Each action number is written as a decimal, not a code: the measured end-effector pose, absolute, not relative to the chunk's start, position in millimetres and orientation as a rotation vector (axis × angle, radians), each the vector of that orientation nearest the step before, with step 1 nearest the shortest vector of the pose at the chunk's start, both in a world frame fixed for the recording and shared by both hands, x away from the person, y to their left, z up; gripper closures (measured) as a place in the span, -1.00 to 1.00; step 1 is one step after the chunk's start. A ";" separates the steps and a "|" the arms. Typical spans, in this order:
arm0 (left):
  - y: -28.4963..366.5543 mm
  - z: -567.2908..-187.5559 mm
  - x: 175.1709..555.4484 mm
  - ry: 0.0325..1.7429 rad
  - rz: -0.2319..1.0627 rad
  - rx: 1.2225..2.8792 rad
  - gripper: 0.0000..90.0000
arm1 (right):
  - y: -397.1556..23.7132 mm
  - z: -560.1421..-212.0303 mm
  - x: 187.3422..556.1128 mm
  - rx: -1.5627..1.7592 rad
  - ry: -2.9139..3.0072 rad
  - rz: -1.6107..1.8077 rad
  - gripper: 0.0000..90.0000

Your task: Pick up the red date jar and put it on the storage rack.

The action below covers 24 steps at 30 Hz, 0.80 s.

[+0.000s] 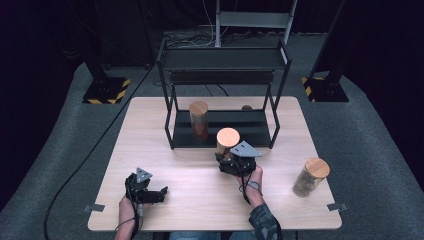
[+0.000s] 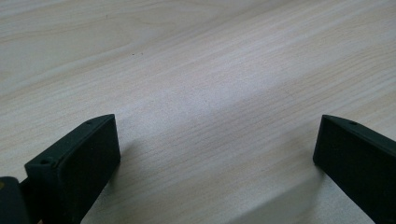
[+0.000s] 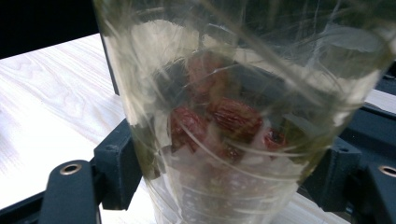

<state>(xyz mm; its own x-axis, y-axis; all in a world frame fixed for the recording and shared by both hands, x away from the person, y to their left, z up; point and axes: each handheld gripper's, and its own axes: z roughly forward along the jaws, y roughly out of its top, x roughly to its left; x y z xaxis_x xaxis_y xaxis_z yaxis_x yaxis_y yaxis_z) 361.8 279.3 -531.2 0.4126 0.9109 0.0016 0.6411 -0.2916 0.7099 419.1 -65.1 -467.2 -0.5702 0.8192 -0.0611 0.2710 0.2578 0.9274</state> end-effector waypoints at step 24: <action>279.3 -531.1 362.0 1.312 0.548 2.037 -1.00 | -63.3 -469.9 435.5 1.002 1.978 1.272 -0.46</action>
<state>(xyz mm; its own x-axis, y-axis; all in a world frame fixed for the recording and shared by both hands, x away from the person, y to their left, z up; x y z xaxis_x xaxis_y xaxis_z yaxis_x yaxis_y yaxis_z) 362.0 279.3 -531.1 0.4129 0.9108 0.0012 0.6415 -0.2918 0.7095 435.5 -63.3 -469.9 -0.5518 0.8310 -0.0700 0.2807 0.2641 0.9227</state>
